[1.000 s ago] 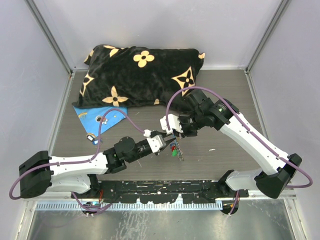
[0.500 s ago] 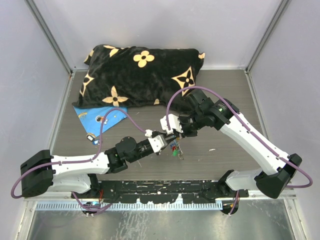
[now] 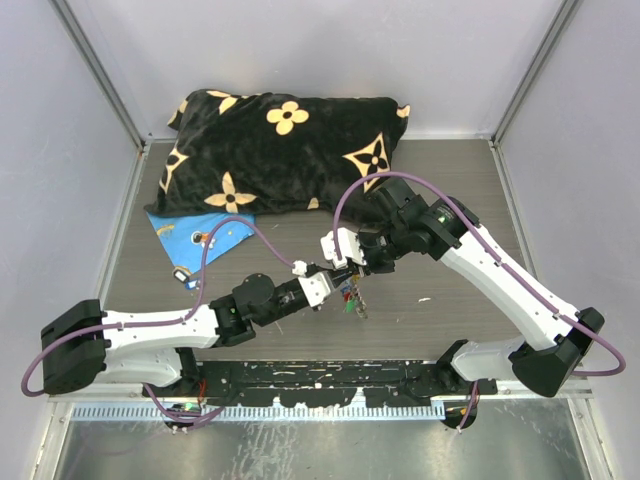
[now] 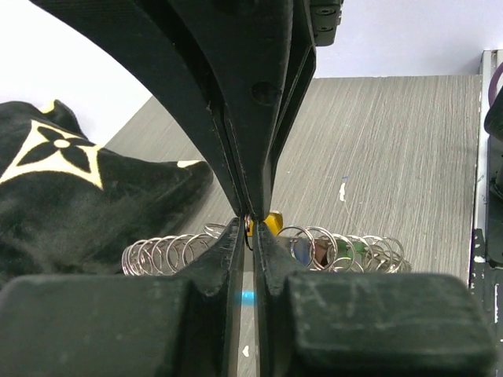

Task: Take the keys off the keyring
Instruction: Remove the key from the keyring.

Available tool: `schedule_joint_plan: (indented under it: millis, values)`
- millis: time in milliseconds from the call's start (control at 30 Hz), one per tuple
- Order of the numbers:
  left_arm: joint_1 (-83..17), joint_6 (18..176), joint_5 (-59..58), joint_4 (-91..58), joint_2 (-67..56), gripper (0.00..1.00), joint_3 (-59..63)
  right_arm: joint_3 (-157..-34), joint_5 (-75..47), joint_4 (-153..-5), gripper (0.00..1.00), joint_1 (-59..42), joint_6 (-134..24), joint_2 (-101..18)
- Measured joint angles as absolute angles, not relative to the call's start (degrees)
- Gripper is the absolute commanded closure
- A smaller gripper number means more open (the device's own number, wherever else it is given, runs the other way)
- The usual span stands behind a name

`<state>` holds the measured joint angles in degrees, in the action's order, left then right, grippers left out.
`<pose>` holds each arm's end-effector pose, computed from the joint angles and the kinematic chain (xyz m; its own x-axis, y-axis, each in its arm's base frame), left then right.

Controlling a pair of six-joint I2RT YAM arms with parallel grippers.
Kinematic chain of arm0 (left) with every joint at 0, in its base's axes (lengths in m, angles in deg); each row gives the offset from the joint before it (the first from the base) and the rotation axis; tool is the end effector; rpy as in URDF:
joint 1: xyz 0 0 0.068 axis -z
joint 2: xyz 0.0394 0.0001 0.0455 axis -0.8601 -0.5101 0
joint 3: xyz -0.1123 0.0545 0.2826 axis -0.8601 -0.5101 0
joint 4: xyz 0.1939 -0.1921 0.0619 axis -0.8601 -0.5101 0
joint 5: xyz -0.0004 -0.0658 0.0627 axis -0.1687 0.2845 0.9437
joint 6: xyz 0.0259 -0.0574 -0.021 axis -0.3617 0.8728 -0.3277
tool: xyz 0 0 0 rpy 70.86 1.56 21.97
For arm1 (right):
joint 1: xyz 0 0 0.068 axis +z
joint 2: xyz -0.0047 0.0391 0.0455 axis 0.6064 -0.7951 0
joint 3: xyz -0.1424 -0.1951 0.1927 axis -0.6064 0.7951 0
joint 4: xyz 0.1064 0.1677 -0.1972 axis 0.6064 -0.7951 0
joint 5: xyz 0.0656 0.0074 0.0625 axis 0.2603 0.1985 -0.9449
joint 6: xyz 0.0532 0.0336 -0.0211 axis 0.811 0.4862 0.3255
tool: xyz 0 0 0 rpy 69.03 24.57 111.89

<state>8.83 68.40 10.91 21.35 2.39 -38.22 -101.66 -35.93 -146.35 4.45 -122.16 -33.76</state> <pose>0.1072 -0.2593 0.2977 0.2987 0.0509 -0.9530 0.8560 0.4273 0.2911 0.1677 0.1851 0.3979 0.3491 -0.6984 -0.6248 -0.9371 -0.2619 -0.2309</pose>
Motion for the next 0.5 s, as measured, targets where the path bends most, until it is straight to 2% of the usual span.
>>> schedule_joint_plan:
  millis: [33, 233, 500]
  values:
    - [8.8, 68.4, 10.9, 21.1, 2.4, 1.0, -38.1, -101.7, -36.0, -146.4, 0.99, 4.4, -122.2, -33.8]
    - [8.9, 68.3, 11.0, 19.8, 2.4, 1.0, -37.5, -101.6, -36.0, -146.8, 0.97, 4.4, -122.8, -33.8]
    - [8.8, 69.8, 11.0, 19.8, 3.4, 1.0, -37.5, -101.6, -42.1, -146.3, 0.73, 0.0, -122.7, -33.6]
